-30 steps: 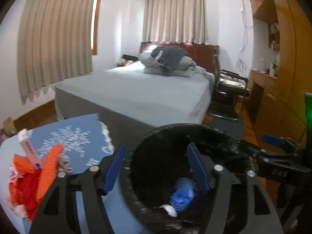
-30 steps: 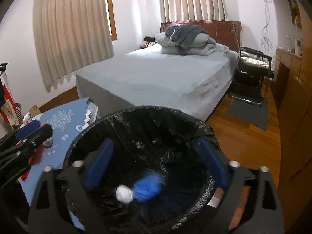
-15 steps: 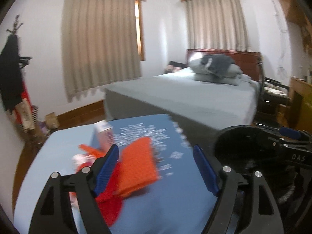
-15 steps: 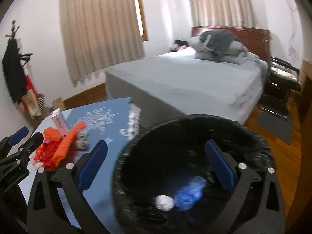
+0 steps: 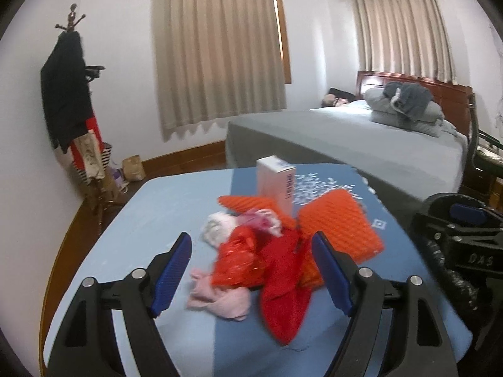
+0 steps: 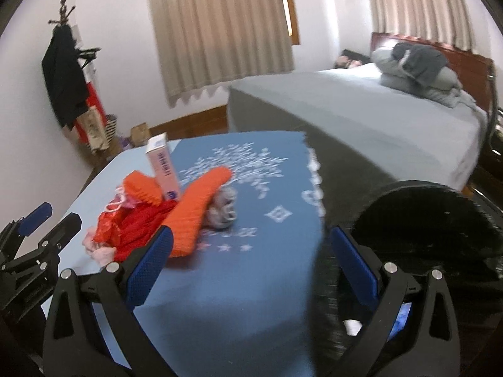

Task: Collect trash
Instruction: 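Move both open tools back to the trash pile on the table, then grasp the orange mesh foam with the right tool while the left tool grasps the pink cloth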

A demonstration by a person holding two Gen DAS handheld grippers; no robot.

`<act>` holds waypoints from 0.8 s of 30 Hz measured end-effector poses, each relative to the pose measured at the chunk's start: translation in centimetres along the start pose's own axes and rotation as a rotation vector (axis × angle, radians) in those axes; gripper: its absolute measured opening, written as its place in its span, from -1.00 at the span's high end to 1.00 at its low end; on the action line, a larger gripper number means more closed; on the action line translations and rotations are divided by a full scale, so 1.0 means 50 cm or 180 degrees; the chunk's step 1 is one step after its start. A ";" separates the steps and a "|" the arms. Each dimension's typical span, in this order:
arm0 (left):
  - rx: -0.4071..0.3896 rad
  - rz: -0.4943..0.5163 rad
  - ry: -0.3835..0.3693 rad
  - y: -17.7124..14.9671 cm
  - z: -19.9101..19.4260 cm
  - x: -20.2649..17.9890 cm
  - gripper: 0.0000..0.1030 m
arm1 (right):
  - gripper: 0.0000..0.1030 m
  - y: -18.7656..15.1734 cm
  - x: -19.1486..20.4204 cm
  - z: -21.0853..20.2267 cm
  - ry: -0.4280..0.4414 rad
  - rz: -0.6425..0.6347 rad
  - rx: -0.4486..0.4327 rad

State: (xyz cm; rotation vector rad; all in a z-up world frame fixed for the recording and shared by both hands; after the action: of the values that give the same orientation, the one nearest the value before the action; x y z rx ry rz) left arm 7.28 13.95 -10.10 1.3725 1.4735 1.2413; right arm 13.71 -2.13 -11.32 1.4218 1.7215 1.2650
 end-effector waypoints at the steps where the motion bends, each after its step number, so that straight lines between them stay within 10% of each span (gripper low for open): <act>1: 0.0002 0.0008 0.0029 -0.002 0.001 0.005 -0.50 | -0.86 -0.001 0.009 0.007 0.0027 -0.0007 0.0013; 11: 0.0096 -0.0066 0.0159 -0.029 0.013 0.057 -0.50 | -0.47 -0.033 0.059 0.086 0.0220 0.0009 0.0334; 19: 0.0258 -0.0106 0.0233 -0.067 0.019 0.082 -0.50 | 0.69 -0.053 0.093 0.103 0.0631 -0.0158 0.0510; 24: 0.0417 -0.0122 0.0252 -0.096 0.029 0.082 -0.49 | 0.74 -0.050 0.102 0.082 0.0716 -0.0312 0.0440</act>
State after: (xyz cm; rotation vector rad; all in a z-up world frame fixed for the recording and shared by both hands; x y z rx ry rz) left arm 6.92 18.45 -14.72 1.3869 1.6536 1.2052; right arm 14.84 4.04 -14.50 1.2925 2.0381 1.3155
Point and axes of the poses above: each gripper's, at about its wrist camera, not at the fingertips, and z roughly the way its jaws point, x to its left, y to its top, the point moved 1 cm from there along z, roughly the way its jaws point, and after that the axes turned 14 degrees about -x, right-handed, at the moved point
